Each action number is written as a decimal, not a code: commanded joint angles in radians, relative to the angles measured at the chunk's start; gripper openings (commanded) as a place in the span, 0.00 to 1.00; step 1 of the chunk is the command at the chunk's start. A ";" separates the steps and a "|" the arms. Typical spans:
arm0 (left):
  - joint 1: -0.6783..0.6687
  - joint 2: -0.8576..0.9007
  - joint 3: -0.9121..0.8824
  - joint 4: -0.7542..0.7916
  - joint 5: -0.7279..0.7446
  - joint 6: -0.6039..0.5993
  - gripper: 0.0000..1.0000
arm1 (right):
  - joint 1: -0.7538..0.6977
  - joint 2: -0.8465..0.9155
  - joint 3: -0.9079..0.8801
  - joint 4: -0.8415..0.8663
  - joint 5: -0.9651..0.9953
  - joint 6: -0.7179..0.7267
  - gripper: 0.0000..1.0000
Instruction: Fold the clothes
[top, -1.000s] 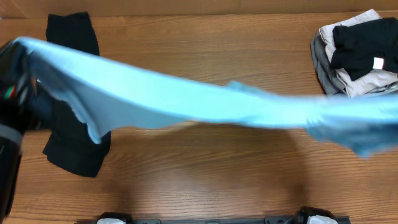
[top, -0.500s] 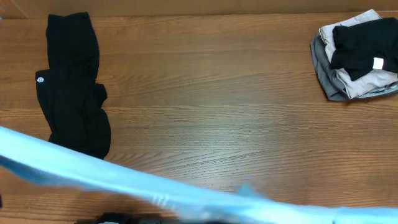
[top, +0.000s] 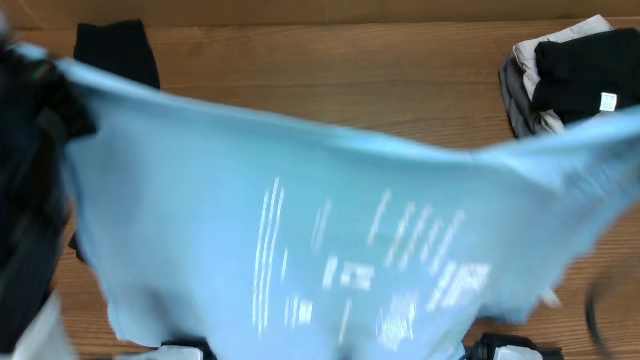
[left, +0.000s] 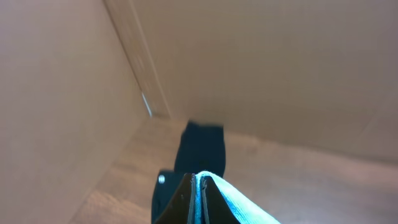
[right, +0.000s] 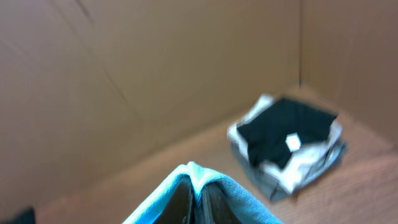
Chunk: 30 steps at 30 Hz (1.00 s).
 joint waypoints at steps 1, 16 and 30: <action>0.008 0.134 -0.010 0.001 -0.032 0.007 0.04 | 0.005 0.156 -0.048 0.013 -0.061 -0.027 0.04; 0.107 0.723 -0.010 0.244 0.095 -0.023 0.04 | 0.012 0.866 -0.047 0.415 -0.219 -0.106 0.04; 0.109 0.928 -0.009 0.514 0.199 0.005 0.04 | 0.045 1.019 -0.044 0.620 -0.227 -0.105 0.04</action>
